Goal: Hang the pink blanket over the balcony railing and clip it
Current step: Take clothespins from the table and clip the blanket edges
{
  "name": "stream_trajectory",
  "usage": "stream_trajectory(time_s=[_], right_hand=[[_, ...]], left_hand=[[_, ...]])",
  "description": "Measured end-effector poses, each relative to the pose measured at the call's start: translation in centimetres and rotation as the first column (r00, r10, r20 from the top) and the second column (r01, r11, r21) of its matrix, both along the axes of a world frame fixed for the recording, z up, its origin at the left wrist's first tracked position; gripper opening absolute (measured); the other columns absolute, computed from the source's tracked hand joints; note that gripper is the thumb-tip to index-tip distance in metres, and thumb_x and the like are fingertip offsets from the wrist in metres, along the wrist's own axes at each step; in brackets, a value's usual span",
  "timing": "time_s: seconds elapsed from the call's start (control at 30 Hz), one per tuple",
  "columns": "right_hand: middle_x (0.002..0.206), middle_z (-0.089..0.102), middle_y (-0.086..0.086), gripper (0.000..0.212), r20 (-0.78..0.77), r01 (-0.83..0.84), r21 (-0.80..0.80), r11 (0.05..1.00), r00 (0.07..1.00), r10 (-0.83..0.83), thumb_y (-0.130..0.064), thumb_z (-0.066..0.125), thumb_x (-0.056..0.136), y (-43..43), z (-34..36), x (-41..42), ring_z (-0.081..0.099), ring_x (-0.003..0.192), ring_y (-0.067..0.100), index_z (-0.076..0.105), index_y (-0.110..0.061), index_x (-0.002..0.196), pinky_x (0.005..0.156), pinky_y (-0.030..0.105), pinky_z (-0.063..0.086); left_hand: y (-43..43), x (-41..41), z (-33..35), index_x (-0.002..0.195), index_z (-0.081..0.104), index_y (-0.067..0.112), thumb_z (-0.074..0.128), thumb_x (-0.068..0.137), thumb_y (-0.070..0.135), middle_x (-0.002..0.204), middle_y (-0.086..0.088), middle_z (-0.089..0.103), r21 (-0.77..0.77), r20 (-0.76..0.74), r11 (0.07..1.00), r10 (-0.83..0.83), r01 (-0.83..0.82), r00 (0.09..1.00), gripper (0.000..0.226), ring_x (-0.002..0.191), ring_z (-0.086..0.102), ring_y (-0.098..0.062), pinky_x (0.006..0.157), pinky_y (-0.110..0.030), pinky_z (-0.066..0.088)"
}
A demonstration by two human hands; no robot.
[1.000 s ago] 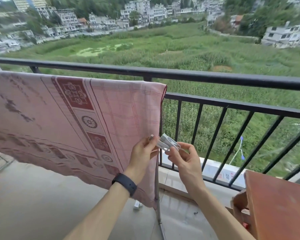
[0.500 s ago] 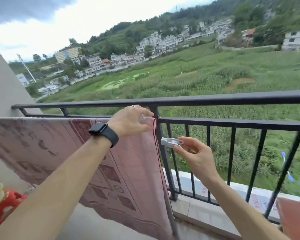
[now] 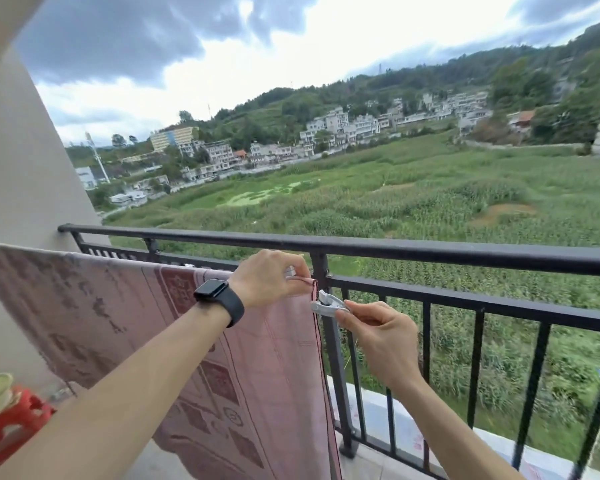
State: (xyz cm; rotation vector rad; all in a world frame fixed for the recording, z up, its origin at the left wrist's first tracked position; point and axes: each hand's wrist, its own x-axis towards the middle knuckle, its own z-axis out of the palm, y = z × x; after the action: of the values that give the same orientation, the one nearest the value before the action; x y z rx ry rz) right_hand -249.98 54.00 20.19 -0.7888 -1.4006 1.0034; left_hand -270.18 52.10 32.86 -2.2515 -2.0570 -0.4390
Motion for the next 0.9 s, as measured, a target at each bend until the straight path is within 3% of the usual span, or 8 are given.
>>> stream_trajectory(time_s=[0.43,0.6,0.73,0.8,0.9], right_hand=[[0.078,0.076,-0.007,0.02,0.145,-0.067,0.064,0.996,0.988,0.058,-0.026,0.087,0.075,1.0,2.7,-11.0,0.071,0.071,0.008,0.081,-0.019,0.093,0.069,0.019,0.058],[0.086,0.075,-0.011,0.027,0.228,-0.04,0.083,0.996,0.973,0.02,-0.04,0.082,0.079,-0.4,7.8,-15.6,0.07,0.08,0.003,0.075,-0.025,0.101,0.078,0.024,0.059],[0.085,0.073,-0.011,0.028,0.298,-0.055,0.079,0.995,0.954,0.029,-0.04,0.082,0.078,-0.8,8.8,-17.3,0.068,0.077,0.003,0.07,-0.026,0.099,0.073,0.022,0.057],[0.087,0.072,-0.011,0.031,0.347,-0.078,0.077,0.994,0.937,0.047,-0.041,0.081,0.079,-1.2,9.0,-18.0,0.068,0.076,0.002,0.068,-0.026,0.103,0.068,0.021,0.056],[0.097,0.072,-0.012,0.038,0.321,-0.123,0.035,0.992,0.941,0.106,-0.038,0.083,0.078,-1.0,9.0,-19.1,0.068,0.08,0.0,0.065,-0.027,0.11,0.069,0.02,0.057]], left_hand=[[-0.2,-9.3,0.1,0.08,0.068,0.04,0.073,0.077,0.055,0.075,0.019,0.062,0.038,0.084,0.999,0.028,-0.031,0.996,0.016,0.079,0.059,-0.006,0.068,-0.028,0.045],[-2.3,-13.4,5.8,0.083,0.07,0.038,0.073,0.079,0.05,0.079,0.017,0.064,0.012,0.087,0.999,0.047,-0.048,0.995,0.013,0.083,0.06,-0.009,0.074,-0.03,0.049],[-3.1,-14.8,6.1,0.087,0.071,0.037,0.074,0.08,0.047,0.081,0.018,0.063,0.016,0.111,0.999,0.028,-0.03,0.993,0.013,0.085,0.06,-0.009,0.077,-0.032,0.049],[-3.7,-15.6,5.6,0.098,0.069,0.037,0.073,0.08,0.046,0.097,0.014,0.061,0.062,0.166,0.998,0.008,-0.019,0.986,0.02,0.091,0.059,-0.009,0.083,-0.032,0.049],[-5.3,-16.9,3.6,0.106,0.06,0.032,0.07,0.082,0.042,0.104,0.007,0.052,0.24,0.305,0.968,-0.001,-0.076,0.952,0.027,0.081,0.056,-0.007,0.073,-0.024,0.046]])
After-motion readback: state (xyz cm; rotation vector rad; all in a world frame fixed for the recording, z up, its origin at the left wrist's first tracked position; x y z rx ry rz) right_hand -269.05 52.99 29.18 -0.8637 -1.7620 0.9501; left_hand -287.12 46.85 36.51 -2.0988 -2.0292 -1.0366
